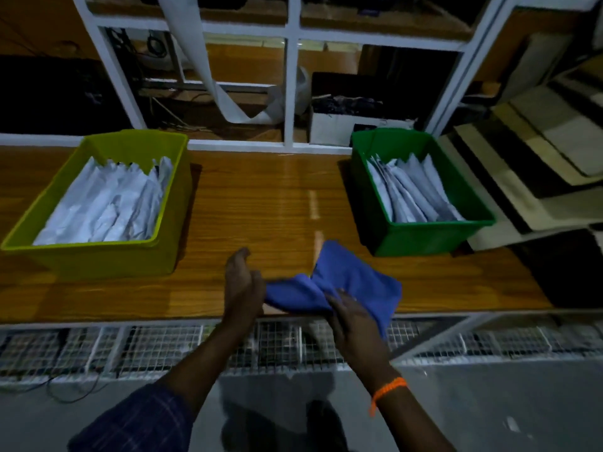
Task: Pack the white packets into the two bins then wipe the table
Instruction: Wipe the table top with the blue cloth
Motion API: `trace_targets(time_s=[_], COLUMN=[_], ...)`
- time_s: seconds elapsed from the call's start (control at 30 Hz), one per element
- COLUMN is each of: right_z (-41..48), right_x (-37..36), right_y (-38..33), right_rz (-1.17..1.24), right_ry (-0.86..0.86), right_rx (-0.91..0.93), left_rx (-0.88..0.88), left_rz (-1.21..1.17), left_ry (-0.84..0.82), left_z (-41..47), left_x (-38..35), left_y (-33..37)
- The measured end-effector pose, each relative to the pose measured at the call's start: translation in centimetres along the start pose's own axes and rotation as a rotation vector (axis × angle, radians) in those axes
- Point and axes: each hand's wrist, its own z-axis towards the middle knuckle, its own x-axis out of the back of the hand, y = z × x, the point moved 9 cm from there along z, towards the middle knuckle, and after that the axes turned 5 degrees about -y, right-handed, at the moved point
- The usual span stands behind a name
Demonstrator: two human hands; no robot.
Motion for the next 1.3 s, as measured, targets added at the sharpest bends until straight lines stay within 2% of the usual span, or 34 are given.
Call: trace_targets(time_s=[0.1, 0.17, 0.27, 0.33, 0.4, 0.5, 0.6, 0.77, 0.87, 0.93, 1.03, 1.1, 1.17, 1.2, 1.23, 1.3], right_z=[-4.8, -7.3, -9.8, -10.5, -10.5, -9.9, -8.4, -3.9, -1.7, -0.6, 1.3, 3.0, 3.4, 3.1, 3.1, 3.3], right_x=[3.4, 6.2, 9.6, 11.8, 14.3, 17.9, 19.7, 18.8, 17.5, 16.9, 15.4, 11.4, 5.9, 4.3, 4.1, 5.8], right_y=[3.6, 6.0, 9.9, 12.4, 13.8, 13.6, 12.0, 8.7, 7.6, 6.3, 3.5, 1.6, 1.5, 2.0, 2.0, 1.6], right_rz=[0.156, 0.275, 0.471, 0.539, 0.581, 0.651, 0.727, 0.666, 0.637, 0.605, 0.347, 0.071, -0.163, -0.214, -0.230, -0.242], right_ry=[0.111, 0.201, 0.269, 0.302, 0.356, 0.411, 0.389, 0.262, 0.276, 0.301, 0.326, 0.132, -0.218, -0.309, -0.291, -0.096], right_rx=[-0.153, -0.292, -0.462, -0.549, -0.585, -0.541, -0.439, -0.242, -0.207, -0.165, -0.010, 0.035, -0.068, -0.118, -0.144, -0.147], left_rx=[-0.040, -0.029, 0.114, 0.169, 0.208, 0.335, 0.389, 0.389, 0.410, 0.398, 0.385, 0.391, 0.330, 0.262, 0.186, 0.013], left_rz=[-0.085, -0.174, -0.325, -0.329, -0.344, -0.545, -0.727, -0.573, -0.546, -0.412, -0.196, -0.103, 0.173, 0.291, 0.353, 0.376], left_ry=[0.019, -0.133, -0.393, -0.456, -0.430, -0.380, -0.264, -0.047, 0.030, 0.073, 0.079, 0.090, 0.164, 0.216, 0.277, 0.404], left_z=[-0.1, 0.3, 0.1, 0.1, 0.9, 2.9, 3.9, 3.5, 2.7, 3.0, 3.5, 3.9, 3.0, 2.1, 0.8, -2.7], left_x=[-1.4, -5.3, -12.1, -15.4, -17.6, -19.2, -15.5, -1.7, 5.8, 10.3, 14.4, 15.5, 16.6, 16.8, 16.9, 16.3], left_y=[5.3, 9.1, 14.8, 18.3, 20.3, 19.5, 18.3, 13.1, 9.4, 6.8, 4.6, 4.3, 6.2, 7.6, 8.7, 10.5])
